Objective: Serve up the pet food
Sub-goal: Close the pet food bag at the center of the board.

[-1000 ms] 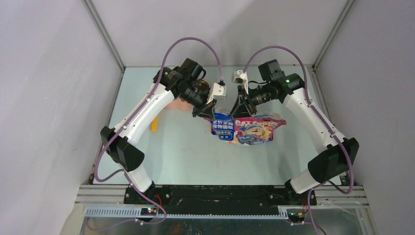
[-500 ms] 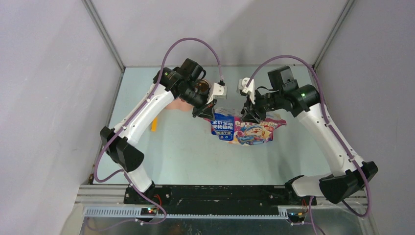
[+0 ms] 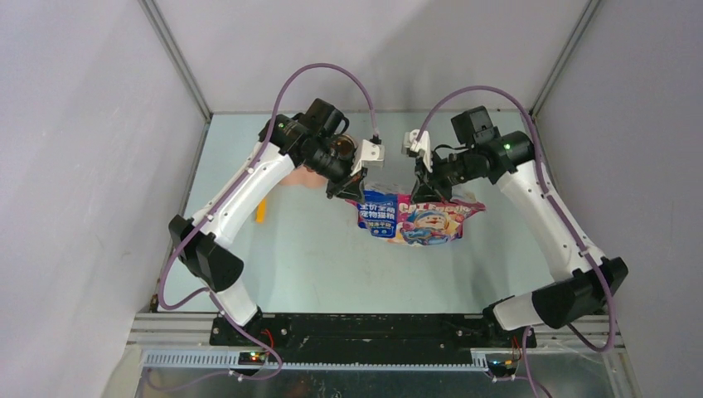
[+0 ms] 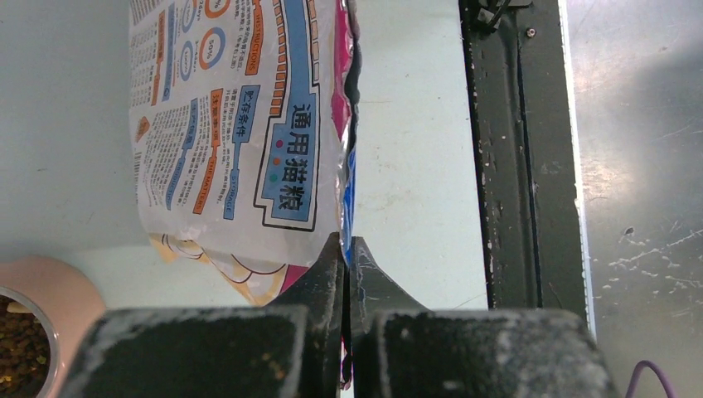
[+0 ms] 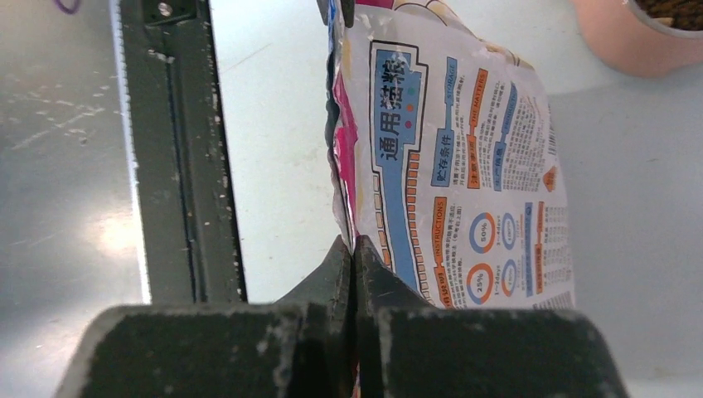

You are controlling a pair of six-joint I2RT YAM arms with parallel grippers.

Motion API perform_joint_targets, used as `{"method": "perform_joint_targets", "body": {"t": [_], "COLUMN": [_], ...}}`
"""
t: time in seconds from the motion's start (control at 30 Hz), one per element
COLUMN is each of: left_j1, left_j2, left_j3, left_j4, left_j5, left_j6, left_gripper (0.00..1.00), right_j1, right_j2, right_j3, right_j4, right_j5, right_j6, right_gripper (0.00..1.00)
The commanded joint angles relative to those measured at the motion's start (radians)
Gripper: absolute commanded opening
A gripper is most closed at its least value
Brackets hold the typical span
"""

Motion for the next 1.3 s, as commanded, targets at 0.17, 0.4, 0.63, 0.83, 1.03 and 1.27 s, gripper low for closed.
{"method": "perform_joint_targets", "body": {"t": [0.17, 0.4, 0.63, 0.83, 1.03, 1.27], "left_j1": [-0.006, -0.093, -0.121, -0.125, -0.123, -0.128], "left_j2": [-0.055, -0.046, 0.0, 0.024, 0.034, 0.079], "left_j3": [0.01, 0.024, 0.044, 0.056, 0.093, 0.136], "left_j4": [-0.036, 0.047, 0.123, 0.154, 0.085, 0.106], "left_j5": [-0.033, -0.094, -0.158, -0.175, -0.08, -0.041], "left_j6": [-0.013, -0.075, -0.148, -0.184, -0.137, -0.183], "left_gripper": [0.07, 0.45, 0.37, 0.02, 0.02, 0.42], "right_j1": [-0.064, -0.065, -0.066, -0.07, -0.079, -0.081], "right_j2": [0.057, 0.041, 0.028, 0.028, 0.036, 0.031], "right_j3": [0.148, 0.106, 0.085, 0.078, 0.078, 0.069], "right_j4": [-0.143, -0.056, -0.019, -0.019, -0.026, -0.014], "right_j5": [-0.209, -0.18, -0.168, -0.203, -0.216, -0.227], "right_j6": [-0.011, 0.075, 0.112, 0.112, 0.104, 0.111], "right_gripper": [0.0, 0.0, 0.0, 0.0, 0.0, 0.0]}}
